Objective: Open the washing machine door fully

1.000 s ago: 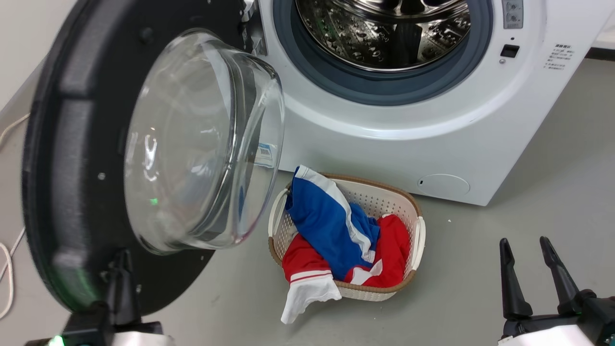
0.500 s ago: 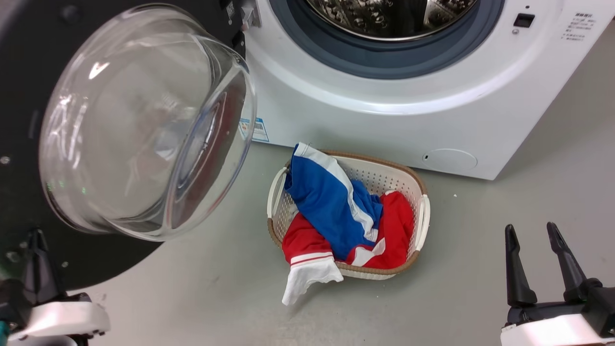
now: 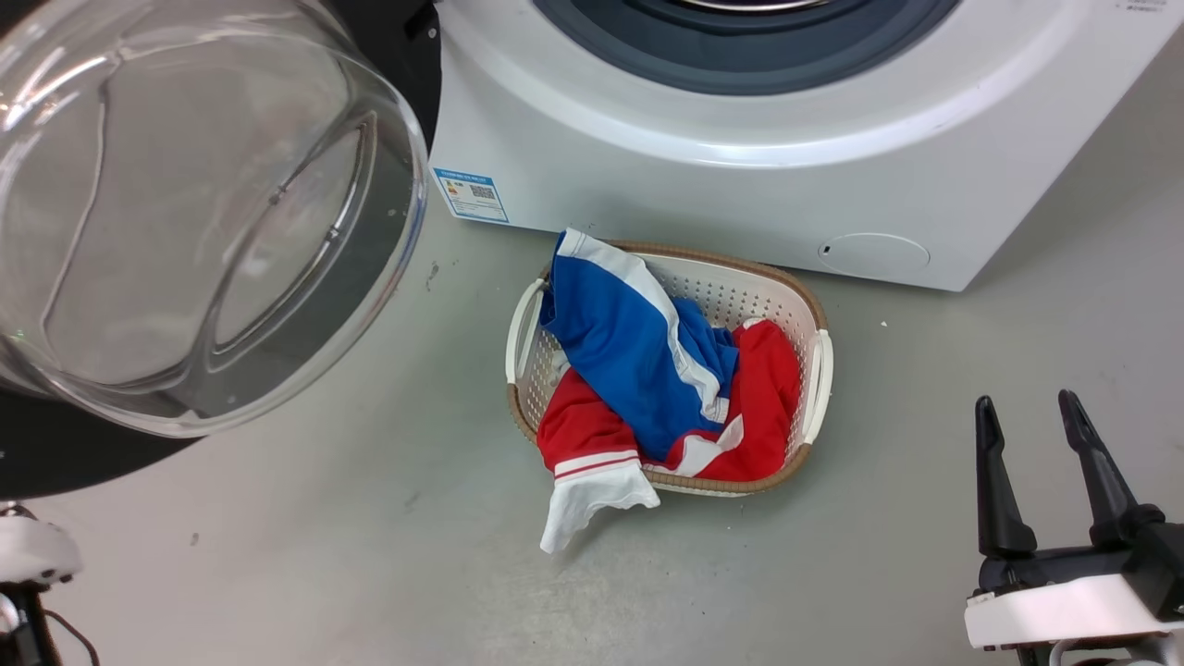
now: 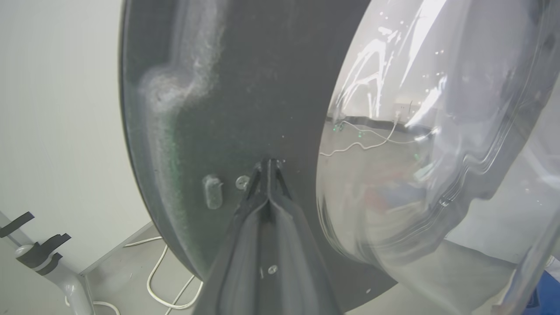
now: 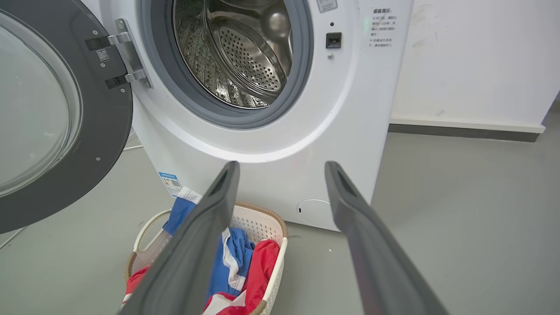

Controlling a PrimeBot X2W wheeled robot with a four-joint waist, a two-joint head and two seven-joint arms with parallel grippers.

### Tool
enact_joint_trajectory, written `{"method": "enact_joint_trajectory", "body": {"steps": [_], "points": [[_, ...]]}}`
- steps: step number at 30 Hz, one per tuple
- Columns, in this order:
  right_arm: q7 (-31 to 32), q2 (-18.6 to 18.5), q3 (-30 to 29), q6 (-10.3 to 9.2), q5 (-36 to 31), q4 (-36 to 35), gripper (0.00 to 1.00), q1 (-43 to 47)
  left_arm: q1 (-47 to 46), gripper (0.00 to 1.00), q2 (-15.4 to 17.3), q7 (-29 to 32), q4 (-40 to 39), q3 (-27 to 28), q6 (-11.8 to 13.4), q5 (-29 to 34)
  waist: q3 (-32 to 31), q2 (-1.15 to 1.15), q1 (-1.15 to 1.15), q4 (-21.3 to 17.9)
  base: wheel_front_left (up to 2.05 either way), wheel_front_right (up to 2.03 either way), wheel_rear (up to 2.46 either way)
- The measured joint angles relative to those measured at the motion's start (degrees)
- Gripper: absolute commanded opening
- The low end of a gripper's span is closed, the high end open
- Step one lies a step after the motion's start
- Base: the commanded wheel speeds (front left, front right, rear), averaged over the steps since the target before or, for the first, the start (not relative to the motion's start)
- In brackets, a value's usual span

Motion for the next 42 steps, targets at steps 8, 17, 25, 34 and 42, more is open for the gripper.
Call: {"method": "enact_joint_trajectory", "body": {"steps": [8,17,25,34,42], "points": [[0.0,0.0,-0.2,0.0,-0.5,-0.2,1.0,-0.8,-5.2,0.0,2.8,0.0,6.8,3.6,-2.9,-0.6,2.1,0.0,0.0,-0.9,0.0,0.0,0.0],[0.0,0.0,0.0,0.0,-1.4,-0.4,1.0,-2.3,-12.1,0.0,6.0,0.0,15.5,6.0,-5.4,-0.5,4.2,0.0,0.0,-1.8,0.0,0.0,0.0],[0.0,0.0,0.0,0.0,-1.6,-0.5,1.0,-2.7,-15.7,0.0,7.4,0.0,21.4,7.7,-6.9,0.8,5.3,0.0,0.0,-2.7,0.0,0.0,0.0],[0.0,0.0,-0.3,0.0,-1.5,-0.1,1.0,-2.7,-16.7,0.0,7.2,0.0,23.4,9.2,-8.0,3.5,4.1,0.0,0.0,-3.0,0.0,0.0,0.0],[0.0,0.0,-0.4,0.0,0.1,0.7,1.0,-1.9,-13.4,0.0,4.8,0.2,15.5,10.7,-9.0,7.5,0.2,0.0,0.0,-2.8,0.0,0.0,0.0]]}}
